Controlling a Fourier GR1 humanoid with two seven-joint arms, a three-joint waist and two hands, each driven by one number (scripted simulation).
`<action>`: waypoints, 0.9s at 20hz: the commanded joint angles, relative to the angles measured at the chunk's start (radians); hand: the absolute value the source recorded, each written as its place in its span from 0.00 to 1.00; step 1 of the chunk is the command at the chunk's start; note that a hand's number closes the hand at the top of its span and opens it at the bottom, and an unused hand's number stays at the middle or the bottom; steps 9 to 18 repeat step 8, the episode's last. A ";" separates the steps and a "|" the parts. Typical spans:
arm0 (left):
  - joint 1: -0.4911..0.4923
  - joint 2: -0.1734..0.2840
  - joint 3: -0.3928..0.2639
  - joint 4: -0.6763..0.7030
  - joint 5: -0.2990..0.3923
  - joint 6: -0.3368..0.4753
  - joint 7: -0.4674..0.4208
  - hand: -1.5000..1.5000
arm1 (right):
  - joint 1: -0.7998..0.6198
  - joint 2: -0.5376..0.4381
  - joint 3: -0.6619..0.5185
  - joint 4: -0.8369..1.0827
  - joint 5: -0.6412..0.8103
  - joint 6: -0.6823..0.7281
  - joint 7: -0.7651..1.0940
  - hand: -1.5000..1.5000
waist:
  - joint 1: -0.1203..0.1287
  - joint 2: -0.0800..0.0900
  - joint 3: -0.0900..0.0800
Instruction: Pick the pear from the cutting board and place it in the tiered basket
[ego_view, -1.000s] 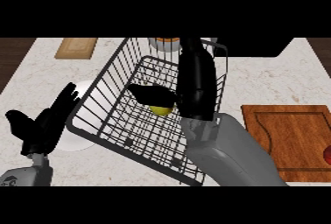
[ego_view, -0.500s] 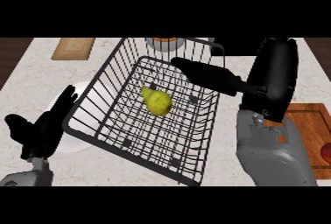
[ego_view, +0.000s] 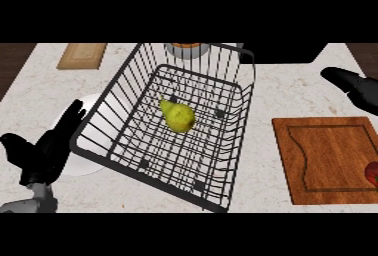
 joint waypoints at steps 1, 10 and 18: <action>-0.001 0.018 0.019 -0.017 0.018 -0.018 0.010 0.50 | 0.211 -0.061 -0.134 -0.151 -0.183 0.074 -0.080 0.00 | -0.004 0.000 0.001; 0.016 -0.030 -0.026 -0.037 -0.021 0.014 0.023 0.50 | 0.289 -0.168 -0.463 -0.082 -0.510 0.269 -0.230 0.00 | 0.003 0.001 0.000; 0.016 -0.030 -0.026 -0.037 -0.021 0.014 0.023 0.50 | 0.289 -0.168 -0.463 -0.082 -0.510 0.269 -0.230 0.00 | 0.003 0.001 0.000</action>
